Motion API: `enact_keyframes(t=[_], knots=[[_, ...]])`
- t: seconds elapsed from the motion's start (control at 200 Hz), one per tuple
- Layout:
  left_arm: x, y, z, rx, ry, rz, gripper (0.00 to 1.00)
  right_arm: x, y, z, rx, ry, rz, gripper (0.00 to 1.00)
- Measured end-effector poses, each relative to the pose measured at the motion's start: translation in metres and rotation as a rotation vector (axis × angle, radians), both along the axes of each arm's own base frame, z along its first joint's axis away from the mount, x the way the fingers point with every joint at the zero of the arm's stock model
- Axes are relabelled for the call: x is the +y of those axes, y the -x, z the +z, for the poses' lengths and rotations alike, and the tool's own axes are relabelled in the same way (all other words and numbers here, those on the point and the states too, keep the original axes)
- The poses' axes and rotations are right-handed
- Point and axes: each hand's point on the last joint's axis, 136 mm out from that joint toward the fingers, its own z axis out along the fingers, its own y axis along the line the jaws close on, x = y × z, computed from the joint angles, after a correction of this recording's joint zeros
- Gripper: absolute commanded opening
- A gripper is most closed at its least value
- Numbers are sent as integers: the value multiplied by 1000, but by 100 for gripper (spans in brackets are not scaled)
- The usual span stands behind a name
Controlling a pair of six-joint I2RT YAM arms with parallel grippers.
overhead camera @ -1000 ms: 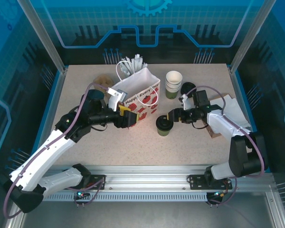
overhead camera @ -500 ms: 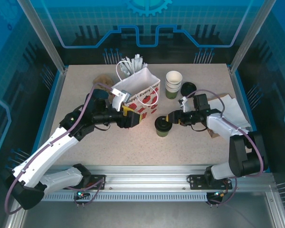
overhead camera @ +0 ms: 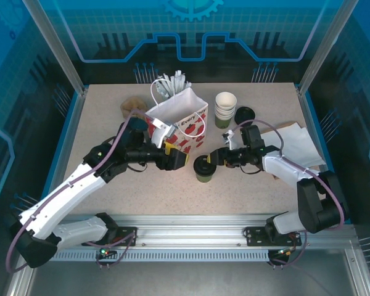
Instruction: Pack the takeout coffee
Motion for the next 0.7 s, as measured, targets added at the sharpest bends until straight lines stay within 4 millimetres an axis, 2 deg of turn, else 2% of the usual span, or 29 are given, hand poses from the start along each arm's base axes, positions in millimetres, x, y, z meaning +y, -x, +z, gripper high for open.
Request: enact_keyframes(t=[0.17, 0.265, 0.375, 0.49, 0.6, 0.7], knots=[[-10, 12, -19, 12, -76, -59, 73, 19, 14, 0, 5, 4, 50, 54], [-17, 16, -35, 19, -156, -98, 74, 18, 15, 3, -1, 13, 46, 57], [-24, 16, -51, 18, -255, -131, 76, 13, 12, 15, -31, 21, 37, 61], [-36, 13, -62, 8, -364, -174, 78, -6, -2, 34, -85, 25, -14, 65], [-50, 4, -74, 4, -476, -211, 79, -39, -19, 51, -140, 41, -108, 67], [-56, -4, -93, 18, -587, -233, 80, -61, -25, 60, -171, 61, -170, 68]])
